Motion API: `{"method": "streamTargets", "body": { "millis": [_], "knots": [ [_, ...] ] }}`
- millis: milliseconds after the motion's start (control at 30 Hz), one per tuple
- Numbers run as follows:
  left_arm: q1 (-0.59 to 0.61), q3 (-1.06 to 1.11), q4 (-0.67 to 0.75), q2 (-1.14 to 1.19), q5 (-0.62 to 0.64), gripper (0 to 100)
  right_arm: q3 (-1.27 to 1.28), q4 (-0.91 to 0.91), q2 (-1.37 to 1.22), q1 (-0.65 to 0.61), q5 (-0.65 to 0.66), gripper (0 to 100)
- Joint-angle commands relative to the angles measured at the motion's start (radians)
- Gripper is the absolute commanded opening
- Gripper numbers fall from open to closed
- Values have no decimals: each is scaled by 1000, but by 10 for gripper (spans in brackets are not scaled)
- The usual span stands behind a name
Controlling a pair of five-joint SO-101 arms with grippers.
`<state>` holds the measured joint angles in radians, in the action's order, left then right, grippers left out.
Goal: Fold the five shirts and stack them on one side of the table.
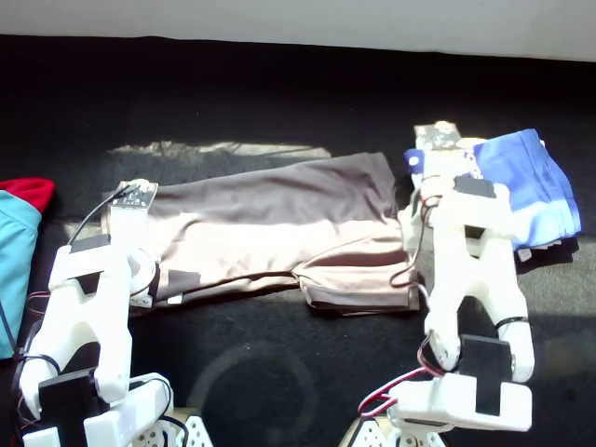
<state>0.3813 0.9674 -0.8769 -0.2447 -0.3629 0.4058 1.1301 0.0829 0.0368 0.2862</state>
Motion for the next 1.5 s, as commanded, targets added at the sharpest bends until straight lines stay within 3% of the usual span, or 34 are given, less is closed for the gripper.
{"method": "streamTargets", "body": {
  "millis": [0,200,467,667,1100,1467],
  "knots": [
    [-7,2,14,5,-2,9,5,30,145,-104,12,132],
    [-7,4,14,5,-2,9,274,58,403,-263,160,131],
    [-7,4,14,5,-2,9,567,-44,470,-297,353,135],
    [-7,4,14,5,-2,9,625,-102,470,-325,362,197],
    [-7,4,14,5,-2,9,713,-232,456,-323,411,199],
    [-7,5,14,5,-2,9,618,-294,124,-317,408,171]
  ]
}}
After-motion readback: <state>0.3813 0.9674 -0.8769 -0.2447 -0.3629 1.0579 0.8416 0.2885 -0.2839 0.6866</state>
